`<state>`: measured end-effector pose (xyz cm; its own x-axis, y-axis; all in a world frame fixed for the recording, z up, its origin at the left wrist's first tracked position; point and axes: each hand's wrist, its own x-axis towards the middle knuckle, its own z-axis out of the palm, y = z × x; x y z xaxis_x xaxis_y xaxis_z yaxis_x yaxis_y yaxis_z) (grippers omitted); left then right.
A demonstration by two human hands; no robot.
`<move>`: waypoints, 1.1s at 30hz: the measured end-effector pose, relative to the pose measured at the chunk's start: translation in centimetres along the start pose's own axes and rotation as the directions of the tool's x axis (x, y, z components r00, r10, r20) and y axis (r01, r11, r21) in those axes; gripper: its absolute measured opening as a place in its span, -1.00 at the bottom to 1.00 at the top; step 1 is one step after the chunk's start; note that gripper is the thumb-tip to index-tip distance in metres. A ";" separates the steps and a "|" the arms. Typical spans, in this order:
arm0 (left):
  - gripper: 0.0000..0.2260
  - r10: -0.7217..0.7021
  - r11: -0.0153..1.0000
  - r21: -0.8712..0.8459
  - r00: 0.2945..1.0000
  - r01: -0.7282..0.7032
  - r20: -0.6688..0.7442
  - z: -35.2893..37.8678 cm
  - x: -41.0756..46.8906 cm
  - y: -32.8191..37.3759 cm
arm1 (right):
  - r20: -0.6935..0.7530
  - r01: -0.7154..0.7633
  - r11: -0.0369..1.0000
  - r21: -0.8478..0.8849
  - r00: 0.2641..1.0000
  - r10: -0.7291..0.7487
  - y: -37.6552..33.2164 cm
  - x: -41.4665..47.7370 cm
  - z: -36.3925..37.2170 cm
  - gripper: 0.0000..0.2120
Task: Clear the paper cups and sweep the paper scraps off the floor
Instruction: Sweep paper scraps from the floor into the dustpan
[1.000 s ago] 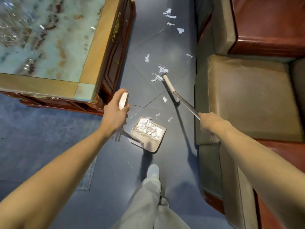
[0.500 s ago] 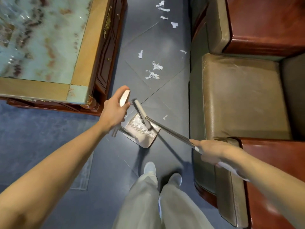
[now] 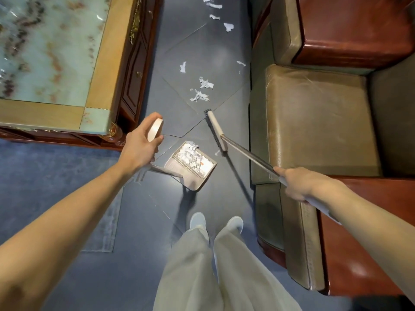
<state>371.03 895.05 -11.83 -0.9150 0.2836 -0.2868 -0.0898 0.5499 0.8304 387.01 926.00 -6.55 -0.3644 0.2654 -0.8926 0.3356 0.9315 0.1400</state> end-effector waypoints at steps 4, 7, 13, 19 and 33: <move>-0.59 -0.003 1.000 0.014 1.000 0.003 0.006 0.0 0.4 0.2 | -0.041 -0.024 1.000 -0.013 0.999 0.024 -1.4 1.0 0.6 -0.23; -0.59 0.021 0.998 0.058 1.000 -0.021 0.015 0.8 0.8 0.7 | -0.026 0.007 0.999 0.040 1.000 -0.006 -3.4 2.2 2.0 -0.36; -0.61 0.064 0.995 0.080 0.998 -0.065 0.014 3.2 1.6 1.8 | 0.062 0.136 0.982 0.132 0.988 -0.145 -7.1 2.0 2.9 -0.33; -0.62 0.050 0.992 0.114 0.999 -0.050 0.002 1.5 1.9 1.2 | 0.091 0.163 0.985 0.050 0.982 -0.167 -5.9 -0.2 1.3 -0.22; -0.62 0.050 0.997 0.065 0.986 -0.040 -0.160 -0.8 13.8 4.8 | -0.092 0.141 0.989 0.044 0.986 -0.137 -1.5 4.4 -16.6 -0.25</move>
<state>357.69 900.98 -11.45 -0.9696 0.1814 -0.1644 -0.0271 0.5879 0.8085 370.49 929.86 -3.59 -0.4854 0.1571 -0.8601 0.3184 0.9479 -0.0066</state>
